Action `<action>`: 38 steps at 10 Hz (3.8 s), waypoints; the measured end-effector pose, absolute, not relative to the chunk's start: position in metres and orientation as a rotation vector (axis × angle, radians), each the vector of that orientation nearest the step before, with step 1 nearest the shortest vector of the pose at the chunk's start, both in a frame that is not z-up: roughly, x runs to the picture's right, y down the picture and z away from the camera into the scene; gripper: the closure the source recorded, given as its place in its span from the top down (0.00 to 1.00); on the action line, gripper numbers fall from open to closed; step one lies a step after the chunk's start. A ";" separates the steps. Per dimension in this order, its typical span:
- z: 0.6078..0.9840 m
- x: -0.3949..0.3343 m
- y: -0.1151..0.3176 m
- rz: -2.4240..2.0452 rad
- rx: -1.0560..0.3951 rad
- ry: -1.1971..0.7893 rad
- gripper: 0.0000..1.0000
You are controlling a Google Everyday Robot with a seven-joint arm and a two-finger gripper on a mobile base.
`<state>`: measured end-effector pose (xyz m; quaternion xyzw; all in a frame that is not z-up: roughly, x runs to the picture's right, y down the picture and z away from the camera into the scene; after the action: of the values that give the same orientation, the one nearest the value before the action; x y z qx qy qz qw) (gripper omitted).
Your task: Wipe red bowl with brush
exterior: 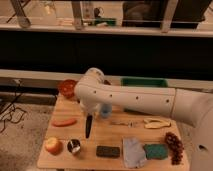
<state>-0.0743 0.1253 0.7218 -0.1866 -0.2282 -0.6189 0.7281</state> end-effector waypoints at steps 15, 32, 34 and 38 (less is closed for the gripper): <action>0.707 -0.073 0.148 -1.354 -0.425 -0.531 0.19; 0.709 -0.063 0.146 -1.349 -0.430 -0.514 0.19; 0.709 -0.059 0.147 -1.339 -0.432 -0.510 0.19; 0.708 -0.064 0.150 -1.347 -0.433 -0.517 0.19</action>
<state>-0.0645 0.1497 0.7075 -0.1966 -0.2347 -0.6117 0.7294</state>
